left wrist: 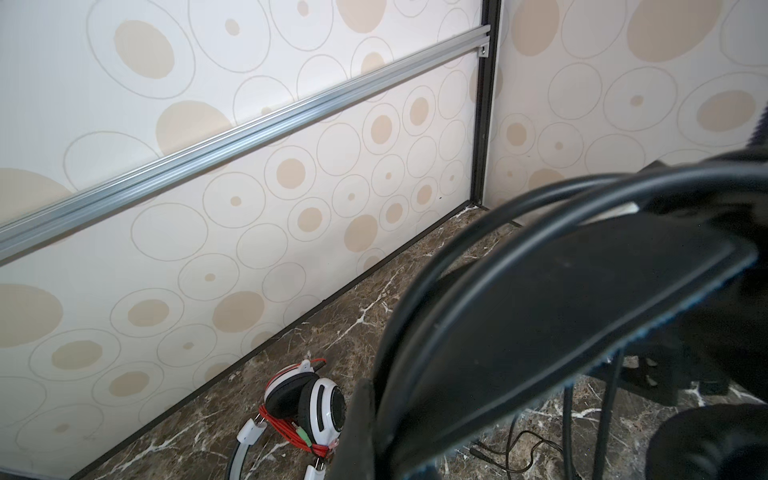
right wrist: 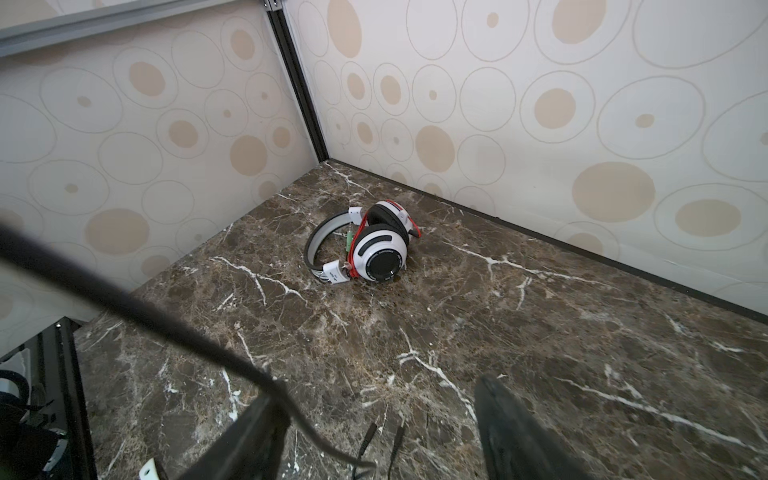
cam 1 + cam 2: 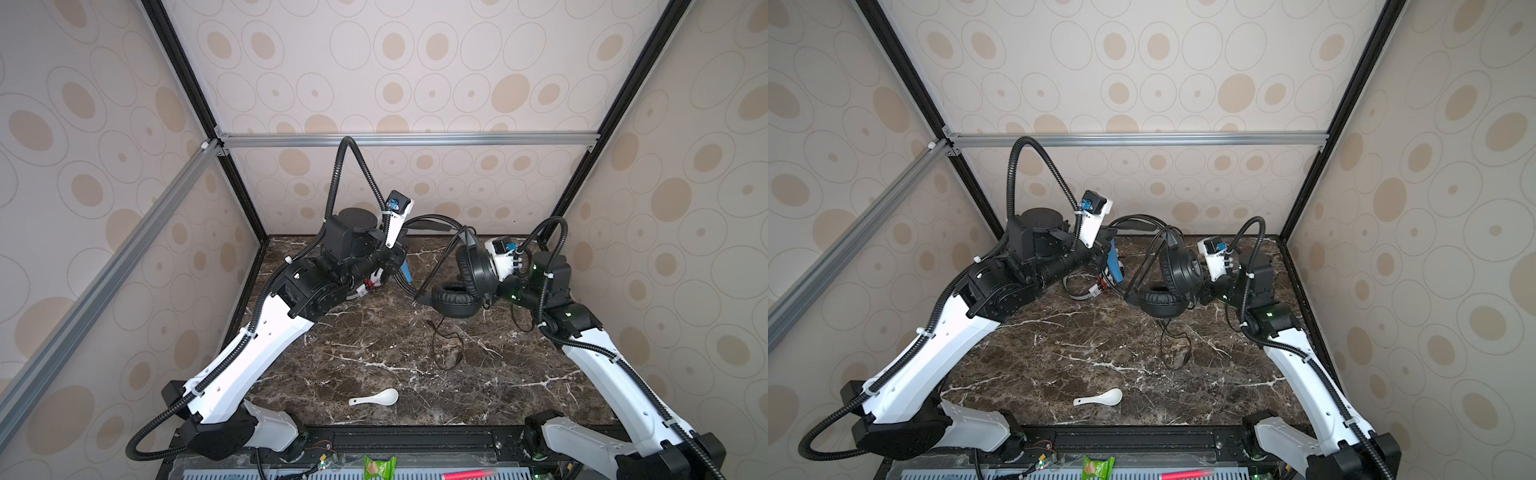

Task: Wrap the headphones

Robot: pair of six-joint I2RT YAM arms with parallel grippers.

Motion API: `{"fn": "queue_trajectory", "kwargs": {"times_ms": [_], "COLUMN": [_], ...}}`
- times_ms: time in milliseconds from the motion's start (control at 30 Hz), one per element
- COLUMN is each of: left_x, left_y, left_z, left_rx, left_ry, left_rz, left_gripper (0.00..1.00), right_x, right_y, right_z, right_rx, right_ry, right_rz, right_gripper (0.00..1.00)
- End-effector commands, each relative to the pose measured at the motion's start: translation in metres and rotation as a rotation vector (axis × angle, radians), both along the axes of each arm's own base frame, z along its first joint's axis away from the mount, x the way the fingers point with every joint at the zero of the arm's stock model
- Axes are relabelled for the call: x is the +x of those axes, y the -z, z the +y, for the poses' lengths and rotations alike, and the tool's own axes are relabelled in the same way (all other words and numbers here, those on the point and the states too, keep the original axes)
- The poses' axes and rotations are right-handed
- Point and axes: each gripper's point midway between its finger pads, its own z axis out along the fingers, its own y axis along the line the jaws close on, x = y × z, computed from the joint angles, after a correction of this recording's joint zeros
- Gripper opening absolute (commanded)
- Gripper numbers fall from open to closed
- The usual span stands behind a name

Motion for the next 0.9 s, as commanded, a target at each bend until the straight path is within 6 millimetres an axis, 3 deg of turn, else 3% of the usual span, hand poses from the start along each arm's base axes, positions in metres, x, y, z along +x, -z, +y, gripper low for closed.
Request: {"fn": "queue_trajectory", "kwargs": {"times_ms": [0,200,500,867], "left_x": [-0.006,-0.007,-0.007,-0.002], "left_y": [-0.039,-0.06,-0.077,-0.09], "left_z": [-0.005,-0.011,-0.014,-0.013], "left_rx": [-0.123,-0.18,-0.256,-0.335], "left_ry": [0.034,0.055,0.065,0.036], "left_rz": [-0.045,-0.058,-0.073,-0.086], "left_gripper": [0.0,0.0,0.0,0.0], "right_x": [0.004,0.02,0.028,0.027], "right_y": [0.0,0.039,0.076,0.108], "right_z": [0.01,0.012,0.013,0.012], "right_rx": [0.064,0.105,0.164,0.182], "right_ry": [-0.042,-0.013,0.021,0.049], "right_rz": [-0.001,0.073,0.16,0.231], "right_gripper": [0.73,0.72,0.65,0.45]}}
